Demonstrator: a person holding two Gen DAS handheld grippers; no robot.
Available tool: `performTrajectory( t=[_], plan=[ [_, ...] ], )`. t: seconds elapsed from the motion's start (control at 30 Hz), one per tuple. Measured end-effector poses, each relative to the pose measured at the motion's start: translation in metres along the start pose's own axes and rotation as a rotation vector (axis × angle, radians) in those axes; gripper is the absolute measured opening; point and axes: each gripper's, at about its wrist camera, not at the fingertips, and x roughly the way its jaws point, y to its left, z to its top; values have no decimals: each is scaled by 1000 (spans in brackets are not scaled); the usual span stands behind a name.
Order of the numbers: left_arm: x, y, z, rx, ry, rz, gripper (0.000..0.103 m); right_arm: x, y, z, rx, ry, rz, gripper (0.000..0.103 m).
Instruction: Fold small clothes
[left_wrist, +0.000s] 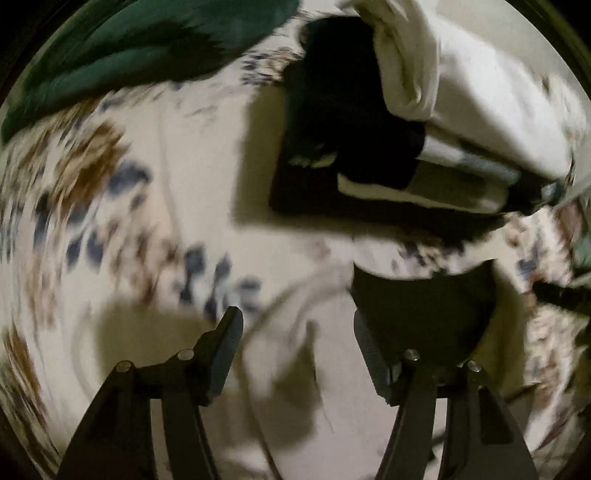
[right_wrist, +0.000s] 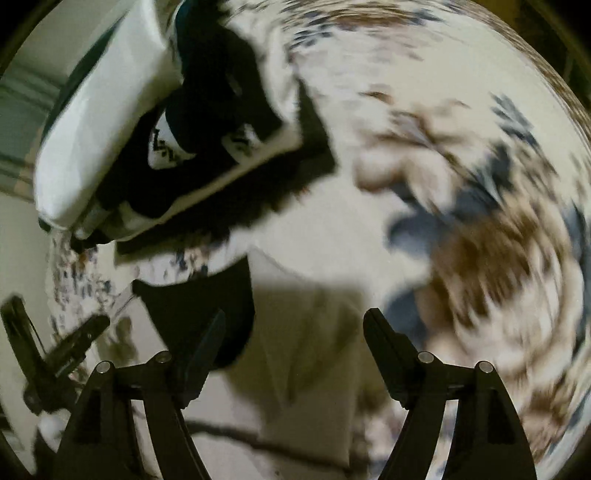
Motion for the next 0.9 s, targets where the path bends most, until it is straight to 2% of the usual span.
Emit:
performTrajectory(
  t=[0.07,0.1,0.13,0.17,0.2,0.23,0.27,0.5,0.6,0.8,0.9],
  plan=[
    [22,-11,11,81,28,47,59,17,12,15,-52,13,-44,79],
    [34,-17,14,125,47,68,55,29,19,23,-82,30,-76,79],
    [40,-20,15,148,55,73,43,39,25,27,-102,47,-101,77],
    [45,-23,15,171,63,69,12,47,29,30,-121,63,-117,64],
    [46,-25,14,186,70,59,3,53,33,32,-144,80,-129,49],
    [42,-28,12,197,53,58,3,57,36,33,-164,92,-148,9],
    [36,-29,10,204,28,49,3,56,39,33,-165,88,-147,3],
    [-32,-14,-15,88,-99,-20,2,-1,49,16,-150,-32,-57,3],
    [-71,-9,-38,34,-143,-39,1,-31,52,0,-148,-67,-22,3],
    [-122,-13,-75,-60,-167,-61,1,-76,63,-61,-182,-90,26,3],
    [-134,-14,-96,-88,-160,-57,1,-91,62,-95,-195,-84,36,3]
  ],
)
